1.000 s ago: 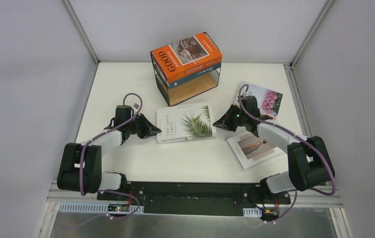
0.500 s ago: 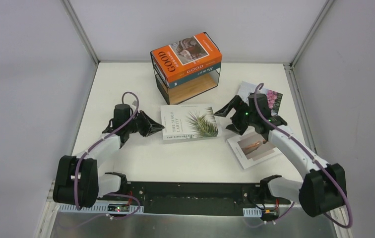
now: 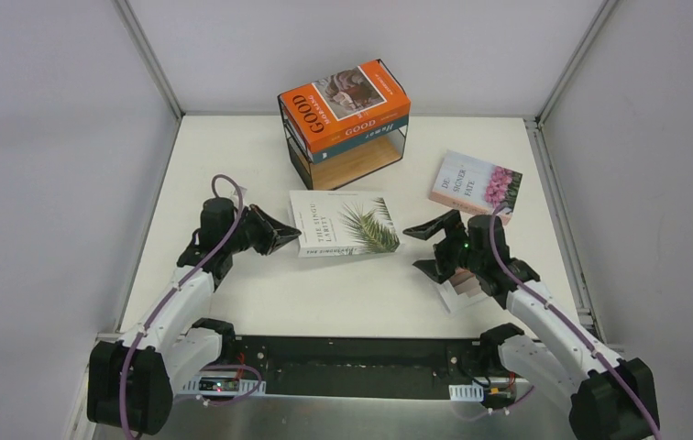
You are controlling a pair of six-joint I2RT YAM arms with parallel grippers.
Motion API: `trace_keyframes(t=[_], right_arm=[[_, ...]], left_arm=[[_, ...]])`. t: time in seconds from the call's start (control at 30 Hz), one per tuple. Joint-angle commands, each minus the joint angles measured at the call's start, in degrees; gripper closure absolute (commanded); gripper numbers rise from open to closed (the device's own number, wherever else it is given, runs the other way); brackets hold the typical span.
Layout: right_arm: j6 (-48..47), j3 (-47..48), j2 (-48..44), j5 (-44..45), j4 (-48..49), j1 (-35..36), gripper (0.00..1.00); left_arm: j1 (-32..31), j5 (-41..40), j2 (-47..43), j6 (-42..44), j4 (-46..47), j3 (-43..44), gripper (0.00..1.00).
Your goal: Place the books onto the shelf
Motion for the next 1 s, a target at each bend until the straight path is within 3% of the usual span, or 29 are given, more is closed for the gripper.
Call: trace_keyframes(t=[0.0, 0.23, 0.43, 0.7, 0.97], right_arm=[[5.97, -2.62, -3.5, 5.77, 7.36, 4.36, 0.0], [12.33, -3.89, 2.9, 15.87, 17.4, 17.24, 0.0], [14.57, -4.56, 10.59, 22.6, 27.8, 23.5, 0.0], [20.18, -5.95, 20.15, 25.05, 44.44, 26.71, 0.0], [26.23, -5.02, 30.11, 27.55, 55.04, 28.58, 0.0]], left_arm=[[-1.2, -0.57, 0.34, -1.38, -0.55, 1.0, 1.0], [-3.07, -2.16, -1.96, -3.59, -0.91, 2.51, 1.0], [-5.8, -3.1, -4.41, -4.83, -0.98, 3.87, 1.0], [-10.96, -4.66, -3.78, -4.99, -0.98, 6.31, 1.0], [-13.11, -5.41, -3.06, -4.85, -0.98, 8.34, 1.0]])
